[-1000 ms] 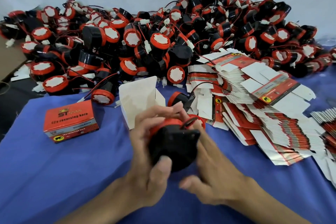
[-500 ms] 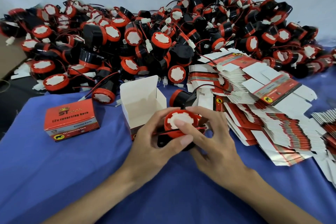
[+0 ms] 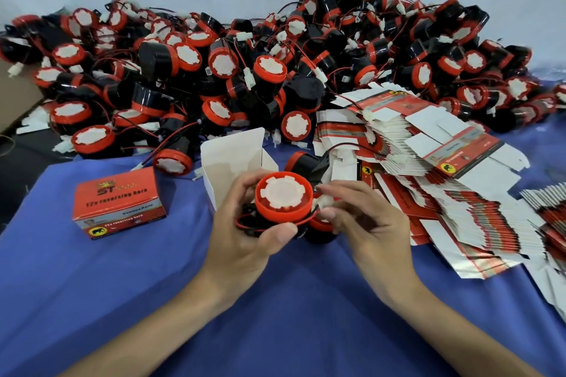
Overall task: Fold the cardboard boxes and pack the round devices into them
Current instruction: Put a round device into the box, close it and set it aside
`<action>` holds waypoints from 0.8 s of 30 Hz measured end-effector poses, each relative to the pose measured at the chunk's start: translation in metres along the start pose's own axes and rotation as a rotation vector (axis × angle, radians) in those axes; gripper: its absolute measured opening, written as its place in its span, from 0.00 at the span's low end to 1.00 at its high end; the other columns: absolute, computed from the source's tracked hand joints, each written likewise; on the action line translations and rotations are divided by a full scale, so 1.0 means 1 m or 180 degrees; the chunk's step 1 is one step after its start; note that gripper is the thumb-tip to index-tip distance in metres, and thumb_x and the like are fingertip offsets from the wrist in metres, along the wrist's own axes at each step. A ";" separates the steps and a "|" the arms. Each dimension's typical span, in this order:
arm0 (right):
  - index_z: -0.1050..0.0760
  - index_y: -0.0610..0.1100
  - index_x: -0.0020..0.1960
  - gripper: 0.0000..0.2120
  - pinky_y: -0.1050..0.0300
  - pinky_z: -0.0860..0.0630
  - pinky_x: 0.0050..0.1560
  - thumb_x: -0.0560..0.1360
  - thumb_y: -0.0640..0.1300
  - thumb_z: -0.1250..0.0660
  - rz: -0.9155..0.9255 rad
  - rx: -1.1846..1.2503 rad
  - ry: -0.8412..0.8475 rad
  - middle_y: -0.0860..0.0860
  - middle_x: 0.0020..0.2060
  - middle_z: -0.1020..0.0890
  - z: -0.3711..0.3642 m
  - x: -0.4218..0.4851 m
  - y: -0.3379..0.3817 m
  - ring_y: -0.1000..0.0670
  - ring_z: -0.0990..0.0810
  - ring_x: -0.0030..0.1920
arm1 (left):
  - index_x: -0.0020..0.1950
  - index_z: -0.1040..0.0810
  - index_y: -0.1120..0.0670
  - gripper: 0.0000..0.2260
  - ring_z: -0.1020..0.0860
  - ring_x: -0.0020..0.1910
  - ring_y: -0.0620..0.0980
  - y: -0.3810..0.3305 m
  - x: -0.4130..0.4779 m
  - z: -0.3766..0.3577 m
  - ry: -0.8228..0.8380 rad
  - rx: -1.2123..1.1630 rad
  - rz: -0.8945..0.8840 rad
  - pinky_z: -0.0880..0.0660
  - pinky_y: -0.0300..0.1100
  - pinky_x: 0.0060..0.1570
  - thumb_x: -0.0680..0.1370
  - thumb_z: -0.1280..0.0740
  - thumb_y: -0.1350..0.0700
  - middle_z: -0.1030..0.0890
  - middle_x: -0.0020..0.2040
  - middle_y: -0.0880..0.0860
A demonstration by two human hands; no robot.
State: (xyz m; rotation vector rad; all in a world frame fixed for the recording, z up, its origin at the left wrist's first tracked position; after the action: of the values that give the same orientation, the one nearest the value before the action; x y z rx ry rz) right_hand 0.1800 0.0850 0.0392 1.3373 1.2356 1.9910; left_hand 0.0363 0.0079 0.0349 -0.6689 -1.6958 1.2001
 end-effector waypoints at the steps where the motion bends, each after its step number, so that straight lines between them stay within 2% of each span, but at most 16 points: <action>1: 0.17 0.52 0.49 0.10 0.68 0.25 0.44 0.71 0.40 0.28 -0.0036 0.0049 -0.0030 0.57 0.49 0.18 0.000 0.001 0.000 0.58 0.19 0.45 | 0.55 0.29 0.51 0.28 0.21 0.48 0.35 -0.001 -0.001 0.001 -0.0033 0.0079 -0.0068 0.26 0.28 0.46 0.61 0.25 0.41 0.19 0.48 0.36; 3: 0.18 0.51 0.50 0.11 0.69 0.25 0.47 0.70 0.40 0.29 -0.0113 0.0136 -0.0054 0.55 0.51 0.18 0.000 0.001 -0.001 0.59 0.19 0.48 | 0.54 0.28 0.48 0.22 0.21 0.48 0.36 0.000 -0.002 0.003 -0.0087 0.0236 -0.0137 0.27 0.27 0.45 0.62 0.29 0.48 0.20 0.48 0.36; 6: 0.20 0.51 0.55 0.11 0.68 0.25 0.52 0.74 0.42 0.30 -0.0186 0.0050 0.0130 0.58 0.54 0.19 -0.004 -0.002 -0.001 0.58 0.20 0.55 | 0.55 0.28 0.46 0.23 0.22 0.51 0.37 -0.002 -0.005 0.001 -0.0042 0.0452 -0.0271 0.27 0.26 0.47 0.62 0.28 0.50 0.21 0.51 0.36; 8: 0.21 0.49 0.60 0.13 0.65 0.27 0.58 0.76 0.49 0.32 -0.0198 0.0084 0.0410 0.57 0.60 0.20 -0.012 -0.005 0.001 0.56 0.23 0.62 | 0.56 0.29 0.44 0.24 0.22 0.54 0.37 -0.004 -0.008 -0.004 0.0070 0.0623 -0.0377 0.27 0.26 0.49 0.63 0.26 0.49 0.22 0.54 0.36; 11: 0.27 0.45 0.67 0.28 0.53 0.27 0.64 0.73 0.59 0.31 -0.0103 0.0293 0.0946 0.49 0.65 0.24 -0.023 -0.010 0.007 0.47 0.27 0.68 | 0.58 0.30 0.44 0.26 0.22 0.55 0.39 -0.007 -0.010 -0.005 0.0151 0.0827 -0.0525 0.26 0.27 0.49 0.63 0.25 0.47 0.22 0.55 0.37; 14: 0.29 0.48 0.68 0.33 0.43 0.25 0.62 0.66 0.52 0.24 -0.0138 0.0126 0.1086 0.47 0.64 0.25 -0.020 -0.005 0.008 0.44 0.26 0.66 | 0.59 0.30 0.44 0.27 0.22 0.55 0.42 -0.008 -0.009 -0.006 0.0361 0.0995 -0.0646 0.27 0.29 0.50 0.64 0.25 0.47 0.23 0.55 0.40; 16: 0.28 0.49 0.67 0.32 0.45 0.23 0.59 0.65 0.48 0.24 -0.0012 -0.0129 0.1152 0.47 0.63 0.24 -0.017 -0.002 0.011 0.45 0.25 0.64 | 0.59 0.31 0.44 0.27 0.24 0.56 0.45 -0.008 -0.009 -0.008 0.0483 0.1094 -0.0732 0.27 0.31 0.51 0.64 0.24 0.48 0.25 0.55 0.43; 18: 0.27 0.46 0.66 0.31 0.46 0.22 0.58 0.65 0.49 0.24 0.0198 -0.0356 0.1242 0.48 0.62 0.24 -0.017 0.000 0.016 0.47 0.24 0.64 | 0.59 0.31 0.45 0.27 0.25 0.56 0.45 -0.010 -0.010 -0.010 0.0574 0.1268 -0.0925 0.27 0.32 0.53 0.64 0.24 0.47 0.27 0.57 0.45; 20: 0.28 0.45 0.66 0.31 0.48 0.24 0.61 0.66 0.50 0.24 0.0468 -0.0568 0.1279 0.48 0.63 0.23 -0.017 0.001 0.023 0.49 0.24 0.65 | 0.61 0.32 0.46 0.30 0.27 0.57 0.43 -0.014 -0.010 -0.011 0.0611 0.1375 -0.1072 0.28 0.32 0.54 0.63 0.25 0.47 0.29 0.58 0.45; 24: 0.33 0.44 0.70 0.34 0.59 0.28 0.64 0.67 0.51 0.25 0.1124 -0.1051 0.1429 0.47 0.64 0.24 -0.024 0.010 0.047 0.53 0.26 0.66 | 0.60 0.34 0.44 0.30 0.27 0.57 0.41 -0.022 -0.006 -0.007 0.0556 0.1329 -0.1095 0.28 0.30 0.54 0.62 0.26 0.47 0.29 0.58 0.46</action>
State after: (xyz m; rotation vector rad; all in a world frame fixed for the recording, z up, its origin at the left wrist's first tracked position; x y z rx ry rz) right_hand 0.1600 0.0584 0.0809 1.0291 0.8175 2.7135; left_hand 0.0467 -0.0023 0.0535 -0.2075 -1.2941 1.1593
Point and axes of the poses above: each hand's wrist, its own x-axis towards the middle knuckle, its own z-axis out of the back of the hand, y = z × x, the point moved 8 cm from there along x, towards the middle knuckle
